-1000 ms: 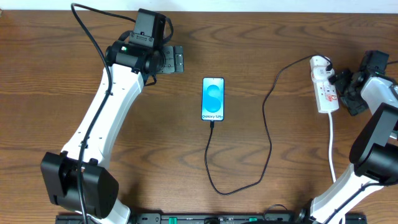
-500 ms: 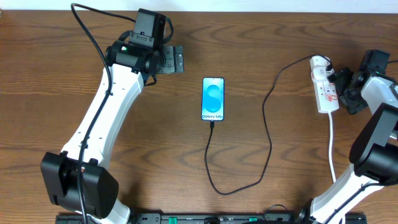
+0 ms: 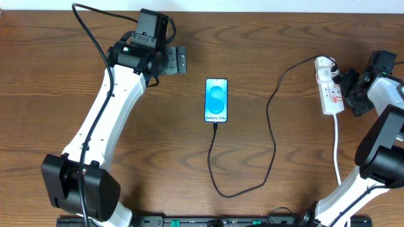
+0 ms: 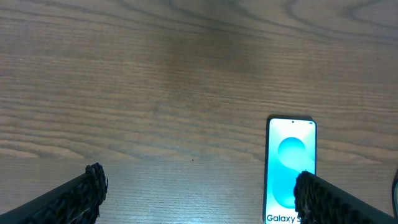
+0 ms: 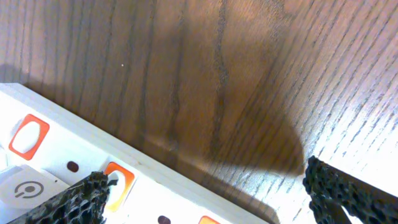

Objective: Plug charger to phone and switch on socket
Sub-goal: 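Move the right gripper over the white power strip's switch button, then press down the power strip switch with the right gripper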

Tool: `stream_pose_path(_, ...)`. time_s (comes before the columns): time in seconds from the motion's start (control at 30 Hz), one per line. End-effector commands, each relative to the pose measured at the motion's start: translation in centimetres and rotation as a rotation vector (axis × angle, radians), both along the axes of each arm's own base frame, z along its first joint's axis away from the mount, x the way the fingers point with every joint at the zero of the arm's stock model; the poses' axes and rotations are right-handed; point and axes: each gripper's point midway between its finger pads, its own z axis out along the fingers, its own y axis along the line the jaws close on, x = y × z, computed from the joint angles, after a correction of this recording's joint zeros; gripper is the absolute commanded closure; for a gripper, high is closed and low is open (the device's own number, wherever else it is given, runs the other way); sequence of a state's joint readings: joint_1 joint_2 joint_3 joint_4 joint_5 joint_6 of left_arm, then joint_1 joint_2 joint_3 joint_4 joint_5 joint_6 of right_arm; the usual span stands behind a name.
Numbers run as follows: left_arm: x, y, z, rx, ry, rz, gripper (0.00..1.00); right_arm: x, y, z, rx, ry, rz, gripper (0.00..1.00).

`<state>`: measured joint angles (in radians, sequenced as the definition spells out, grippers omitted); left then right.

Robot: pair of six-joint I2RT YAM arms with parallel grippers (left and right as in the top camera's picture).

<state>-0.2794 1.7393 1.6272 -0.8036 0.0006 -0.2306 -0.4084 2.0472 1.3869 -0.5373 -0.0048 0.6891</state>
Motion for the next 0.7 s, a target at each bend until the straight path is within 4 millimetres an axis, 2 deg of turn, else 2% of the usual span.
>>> stream_pose_path(0.0, 0.1, 0.2, -0.2, 0.016, 0.0, 0.0, 0.02, -0.3, 1.3, -1.1, 0.049, 0.025, 0.027, 0.01)
stream_pose_path(0.47, 0.1, 0.2, -0.2, 0.016, 0.0, 0.0, 0.02, -0.5, 1.5, -1.4, 0.055, 0.039, 0.031, 0.01)
stream_pose_path(0.67, 0.1, 0.2, -0.2, 0.016, 0.0, 0.0, 0.02, -0.8, 2.1, -2.7, 0.075, 0.068, 0.038, 0.01)
